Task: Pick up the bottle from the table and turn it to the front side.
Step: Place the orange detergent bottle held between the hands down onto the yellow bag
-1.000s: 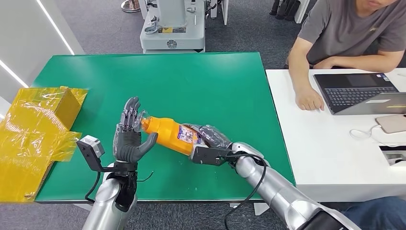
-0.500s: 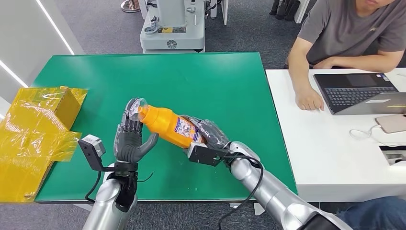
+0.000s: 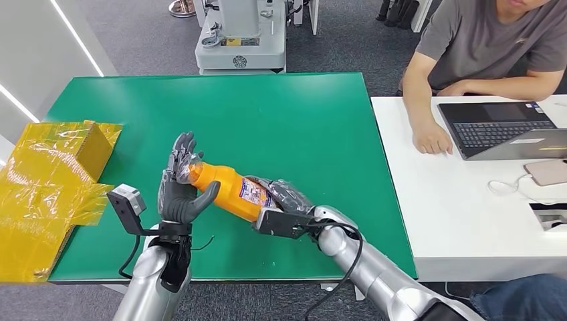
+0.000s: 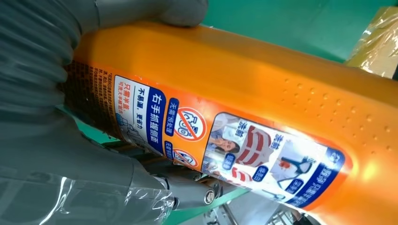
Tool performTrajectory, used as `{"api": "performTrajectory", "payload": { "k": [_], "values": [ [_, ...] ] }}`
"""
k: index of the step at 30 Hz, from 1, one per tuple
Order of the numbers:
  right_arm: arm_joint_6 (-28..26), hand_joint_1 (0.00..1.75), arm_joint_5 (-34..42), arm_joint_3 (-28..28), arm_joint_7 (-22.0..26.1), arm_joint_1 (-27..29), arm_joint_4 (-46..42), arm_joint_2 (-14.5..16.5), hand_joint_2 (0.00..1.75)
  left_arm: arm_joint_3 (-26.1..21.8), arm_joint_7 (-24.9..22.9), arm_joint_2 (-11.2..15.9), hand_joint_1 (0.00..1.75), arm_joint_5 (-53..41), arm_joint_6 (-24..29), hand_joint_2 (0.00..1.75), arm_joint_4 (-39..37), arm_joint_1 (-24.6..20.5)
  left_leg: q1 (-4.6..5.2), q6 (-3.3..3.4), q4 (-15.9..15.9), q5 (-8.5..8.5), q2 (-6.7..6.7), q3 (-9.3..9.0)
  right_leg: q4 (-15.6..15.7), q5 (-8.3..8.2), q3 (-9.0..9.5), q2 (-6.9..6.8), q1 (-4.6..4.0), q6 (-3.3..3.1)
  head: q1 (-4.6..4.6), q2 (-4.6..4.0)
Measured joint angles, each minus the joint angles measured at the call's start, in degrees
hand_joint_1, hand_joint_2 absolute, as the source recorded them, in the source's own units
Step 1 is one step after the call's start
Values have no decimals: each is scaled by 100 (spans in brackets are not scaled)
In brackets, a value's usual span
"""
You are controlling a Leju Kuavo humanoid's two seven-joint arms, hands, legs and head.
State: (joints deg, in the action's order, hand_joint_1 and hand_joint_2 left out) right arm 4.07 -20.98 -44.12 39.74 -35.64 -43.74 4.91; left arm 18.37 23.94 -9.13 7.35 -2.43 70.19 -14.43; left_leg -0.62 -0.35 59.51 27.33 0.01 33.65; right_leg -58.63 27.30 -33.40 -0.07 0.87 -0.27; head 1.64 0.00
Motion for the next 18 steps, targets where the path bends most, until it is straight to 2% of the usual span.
{"api": "performTrajectory", "payload": {
  "k": [18],
  "values": [
    [-576,175,-134,123,-30,-40,149,151,175,3,-216,-6,0,17,-305,175,-252,-343,0,0,0,0,-1,0,-2,0,0,0,0,0,0,0]
  ]
}}
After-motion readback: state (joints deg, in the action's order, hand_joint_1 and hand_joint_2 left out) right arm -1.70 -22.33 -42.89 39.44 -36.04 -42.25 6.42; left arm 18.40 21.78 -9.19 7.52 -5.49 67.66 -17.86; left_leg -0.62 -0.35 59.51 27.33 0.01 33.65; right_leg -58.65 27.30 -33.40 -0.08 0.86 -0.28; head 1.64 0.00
